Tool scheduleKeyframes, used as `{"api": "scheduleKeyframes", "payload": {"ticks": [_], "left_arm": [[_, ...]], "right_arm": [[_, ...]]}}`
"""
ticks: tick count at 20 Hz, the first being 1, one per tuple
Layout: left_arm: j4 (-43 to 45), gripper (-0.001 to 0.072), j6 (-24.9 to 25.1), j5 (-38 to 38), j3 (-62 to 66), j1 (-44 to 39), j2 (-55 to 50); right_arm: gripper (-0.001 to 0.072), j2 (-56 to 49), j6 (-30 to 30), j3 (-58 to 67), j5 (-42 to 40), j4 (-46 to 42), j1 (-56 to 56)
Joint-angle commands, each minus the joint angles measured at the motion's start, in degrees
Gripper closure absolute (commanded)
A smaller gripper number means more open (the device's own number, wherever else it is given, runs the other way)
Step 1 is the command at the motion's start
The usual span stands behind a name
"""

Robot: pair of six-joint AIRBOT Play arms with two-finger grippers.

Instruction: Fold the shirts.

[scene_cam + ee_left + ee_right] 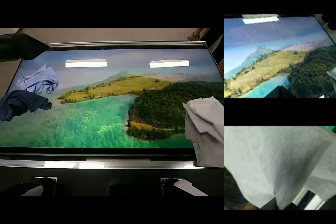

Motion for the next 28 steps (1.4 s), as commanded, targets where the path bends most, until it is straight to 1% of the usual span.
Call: {"api": "scheduleKeyframes", "payload": {"ticks": [1, 3, 4, 5, 6, 7, 8, 9, 10, 12, 13, 14, 15, 16, 17, 18, 19, 20, 21, 22, 23, 24, 25, 26, 28], "left_arm": [[0.0, 0.0676, 0.04, 0.0, -0.02, -0.02, 0.0], [0.0, 0.0676, -0.09, 0.02, -0.02, -0.11, 0.0], [0.0, 0.0676, -0.17, 0.02, -0.02, -0.24, 0.0], [0.0, 0.0676, -0.17, 0.04, -0.02, -0.44, 0.0], [-0.02, 0.0676, -0.2, 0.09, -0.02, -0.63, 0.0], [0.0, 0.0676, -0.2, 0.11, -0.02, -0.81, 0.0], [-0.02, 0.0676, -0.26, 0.26, 0.0, -0.98, 0.0], [-0.02, 0.0677, -0.85, 0.76, 0.0, -1.05, 0.0], [-0.02, 0.0676, -0.87, 1.7, 0.2, -1.05, 0.07], [0.37, 0.0677, -0.79, 5.75, 1.66, -1.03, 0.02], [2.36, 0.0678, -0.81, 8.15, 2.71, -1.18, -0.11], [7.8, 0.0679, -1.16, 10.32, 3.5, -2.1, -0.35], [16.35, 0.0679, -3.61, 11.06, 3.69, -3.61, -0.87], [28.06, 0.068, -7.61, 9.55, 3.65, -5.73, -2.01], [38.32, 0.0679, -10.36, 6.19, 3.52, -8.07, -3.65], [46.38, 0.0678, -11.45, 1.29, 2.89, -10.05, -5.77], [49.31, 0.0676, -11.43, -3.76, 1.75, -11.21, -7.74], [48.54, 0.0612, -11.93, -9.51, -0.22, -11.56, -9.55], [46.77, 0.0358, -13.11, -14.29, -2.99, -11.76, -10.67], [44.3, 0.0087, -14.93, -17.44, -7.69, -11.78, -10.86], [41.18, 0.003, -14.99, -17.57, -13.29, -11.78, -10.03], [38.07, 0.0035, -14.67, -14.69, -20.06, -11.85, -8.28], [36.02, 0.004, -14.27, -10.12, -26.43, -12.13, -5.77], [35.28, 0.004, -15.45, -4.92, -32.24, -12.5, -2.67], [36.26, 0.0041, -19.74, 1.57, -38.03, -12.44, 1.81]], "right_arm": [[0.0658, 3.78, 1.16, -15.65, -3.93, -11.74, -0.59], [0.0656, 6.4, 2.4, -26.18, -9.4, -13.05, -0.59], [0.0639, 7.3, 2.64, -29.92, -11.98, -13.07, -0.59], [0.0467, 7.65, 3.45, -31.89, -13.79, -13.05, -0.59], [0.0156, 7.63, 3.41, -32.26, -14.99, -13.0, -0.59], [0.0001, 7.8, 3.19, -31.63, -16.59, -13.0, -0.59], [0.0018, 8.04, 3.13, -29.97, -18.18, -13.03, -0.59], [0.0018, 8.24, 2.32, -27.08, -18.8, -12.87, -0.59], [0.0019, 8.33, 0.26, -23.12, -19.98, -11.98, -0.59], [0.0018, 8.35, -4.11, -11.26, -24.44, -8.37, -0.57], [0.0018, 8.35, -5.44, -5.25, -27.78, -5.09, -0.57], [0.0019, 8.35, -6.97, 0.79, -31.34, -1.29, 0.46], [0.003, 8.39, -8.35, 5.55, -34.18, 0.04, 3.04], [0.0038, 8.39, -9.6, 9.31, -36.09, 0.15, 7.61], [0.0039, 8.41, -10.45, 11.37, -35.8, 0.24, 13.51], [0.0038, 8.52, -10.36, 11.58, -34.27, 0.76, 19.69], [0.0038, 8.13, -10.12, 11.45, -30.21, 0.24, 26.95], [0.0038, 7.17, -8.98, 10.71, -26.38, -0.66, 33.83], [0.0038, 5.95, -6.88, 9.16, -22.16, -2.14, 40.37], [0.0038, 4.22, -6.1, 7.04, -17.03, -3.13, 46.95], [0.0038, 2.32, -6.36, 4.59, -12.07, -3.98, 52.52], [0.0038, 0.66, -6.36, 2.16, -8.7, -4.44, 56.61], [0.0038, -0.68, -6.27, 0.02, -7.23, -4.5, 59.49], [0.0038, -1.07, -5.14, -2.05, -7.93, -4.44, 61.35], [0.0037, -1.07, -2.69, -3.61, -10.88, -4.22, 62.27]]}}
